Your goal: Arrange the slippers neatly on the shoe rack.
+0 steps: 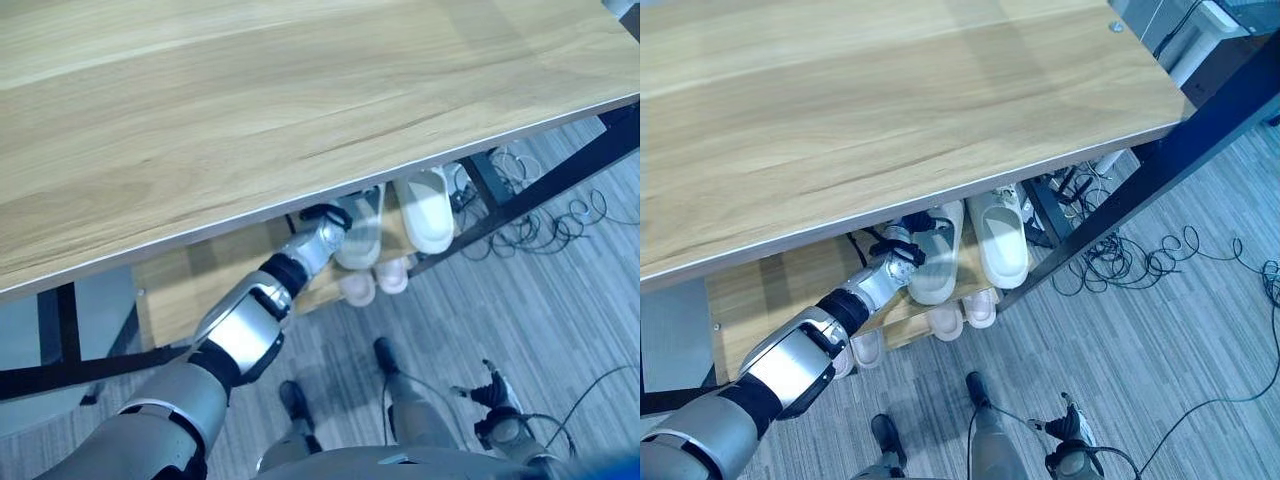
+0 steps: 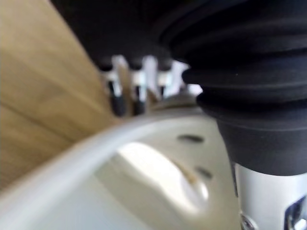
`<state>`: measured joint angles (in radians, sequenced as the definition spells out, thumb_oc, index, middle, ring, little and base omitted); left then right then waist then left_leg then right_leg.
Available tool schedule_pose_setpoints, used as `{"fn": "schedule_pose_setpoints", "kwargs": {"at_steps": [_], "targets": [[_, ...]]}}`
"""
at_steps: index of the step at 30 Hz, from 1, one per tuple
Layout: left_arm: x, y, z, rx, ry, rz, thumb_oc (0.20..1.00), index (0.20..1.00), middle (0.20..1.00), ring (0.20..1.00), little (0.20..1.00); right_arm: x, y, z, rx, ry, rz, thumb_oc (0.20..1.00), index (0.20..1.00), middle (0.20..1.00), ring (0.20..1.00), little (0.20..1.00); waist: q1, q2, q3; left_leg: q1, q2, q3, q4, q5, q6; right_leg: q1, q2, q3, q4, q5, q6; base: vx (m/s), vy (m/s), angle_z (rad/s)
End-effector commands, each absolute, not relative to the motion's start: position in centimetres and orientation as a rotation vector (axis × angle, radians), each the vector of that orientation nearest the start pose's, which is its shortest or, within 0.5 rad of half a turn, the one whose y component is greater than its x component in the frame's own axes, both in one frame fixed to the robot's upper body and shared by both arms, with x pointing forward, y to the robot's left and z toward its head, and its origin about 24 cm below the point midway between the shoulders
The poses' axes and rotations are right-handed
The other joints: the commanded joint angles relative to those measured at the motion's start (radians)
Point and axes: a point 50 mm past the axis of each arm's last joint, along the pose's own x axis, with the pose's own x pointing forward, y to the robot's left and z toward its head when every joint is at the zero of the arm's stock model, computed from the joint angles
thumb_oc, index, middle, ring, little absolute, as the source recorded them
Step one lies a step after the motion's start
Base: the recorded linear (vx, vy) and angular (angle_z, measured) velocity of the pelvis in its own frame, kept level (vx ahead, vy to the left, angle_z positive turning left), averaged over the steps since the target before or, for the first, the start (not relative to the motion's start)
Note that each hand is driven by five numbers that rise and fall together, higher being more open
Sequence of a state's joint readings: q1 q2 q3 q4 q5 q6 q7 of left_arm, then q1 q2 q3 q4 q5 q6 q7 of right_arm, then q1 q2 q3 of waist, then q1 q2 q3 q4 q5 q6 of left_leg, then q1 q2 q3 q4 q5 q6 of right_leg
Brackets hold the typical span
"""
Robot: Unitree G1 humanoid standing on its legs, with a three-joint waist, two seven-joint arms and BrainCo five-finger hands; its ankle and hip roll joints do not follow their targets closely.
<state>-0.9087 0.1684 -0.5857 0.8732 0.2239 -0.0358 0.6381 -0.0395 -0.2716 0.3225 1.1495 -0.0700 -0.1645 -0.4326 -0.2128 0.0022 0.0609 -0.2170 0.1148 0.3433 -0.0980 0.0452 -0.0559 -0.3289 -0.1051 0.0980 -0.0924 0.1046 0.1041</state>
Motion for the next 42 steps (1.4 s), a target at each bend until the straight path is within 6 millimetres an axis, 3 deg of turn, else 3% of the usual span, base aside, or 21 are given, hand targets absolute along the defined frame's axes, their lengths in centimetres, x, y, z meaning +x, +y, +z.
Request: {"fn": "schedule_pose_setpoints", "kwargs": {"at_steps": [1,10,16,23,31,42], "targets": [[39.0,7.7,17.4,0.617,-0.492,0.181,1.0,1.0,1.0,1.0,1.0,13.1,-25.0,-13.7,-0.674,0.893,-0.229,1.0,1.0,1.0,1.0,1.0,0.024,0.066,-0.026,-0.005,0.088,-0.135,0.011,0.043,-0.072,0.035,-0.027,-0.076,0.01,-0.029,0.079,0.02,0.007,0.09],[36.3,9.1,16.6,0.495,-0.542,0.098,1.0,1.0,1.0,1.0,1.0,12.6,-24.2,-14.3,-0.621,0.948,-0.235,1.0,1.0,1.0,1.0,1.0,0.063,0.063,-0.032,0.018,0.076,-0.156,0.011,0.04,-0.068,0.083,-0.033,-0.108,0.006,-0.04,0.078,0.01,0.0,0.11],[35.7,9.2,14.1,0.526,-0.47,0.044,1.0,1.0,1.0,1.0,1.0,12.6,-23.6,-14.4,-0.608,0.956,-0.218,1.0,1.0,1.0,1.0,1.0,0.077,0.066,-0.035,0.016,0.07,-0.166,0.011,0.039,-0.066,0.091,-0.037,-0.119,0.005,-0.042,0.078,0.0,-0.001,0.1],[34.4,11.3,11.2,0.583,-0.404,0.019,1.0,1.0,1.0,1.0,1.0,12.0,-23.8,-14.6,-0.591,0.983,-0.239,1.0,1.0,1.0,1.0,1.0,0.092,0.07,-0.04,0.032,0.07,-0.167,0.011,0.037,-0.064,0.11,-0.035,-0.121,0.005,-0.049,0.074,0.0,0.0,0.0],[31.0,10.6,6.8,0.465,-0.256,-0.155,1.0,1.0,1.0,1.0,1.0,11.6,-23.6,-14.8,-0.578,1.004,-0.24,1.0,1.0,1.0,1.0,1.0,0.109,0.071,-0.043,0.056,0.068,-0.165,0.011,0.031,-0.059,0.136,-0.036,-0.129,0.005,-0.056,0.072,0.01,-0.008,0.05],[28.8,9.1,5.0,0.337,-0.182,-0.283,1.0,1.0,1.0,1.0,1.0,12.0,-23.1,-14.8,-0.577,0.994,-0.225,1.0,1.0,1.0,1.0,1.0,0.114,0.072,-0.043,0.064,0.067,-0.169,0.011,0.03,-0.054,0.148,-0.034,-0.133,0.005,-0.06,0.069,0.0,-0.001,0.0]]}}
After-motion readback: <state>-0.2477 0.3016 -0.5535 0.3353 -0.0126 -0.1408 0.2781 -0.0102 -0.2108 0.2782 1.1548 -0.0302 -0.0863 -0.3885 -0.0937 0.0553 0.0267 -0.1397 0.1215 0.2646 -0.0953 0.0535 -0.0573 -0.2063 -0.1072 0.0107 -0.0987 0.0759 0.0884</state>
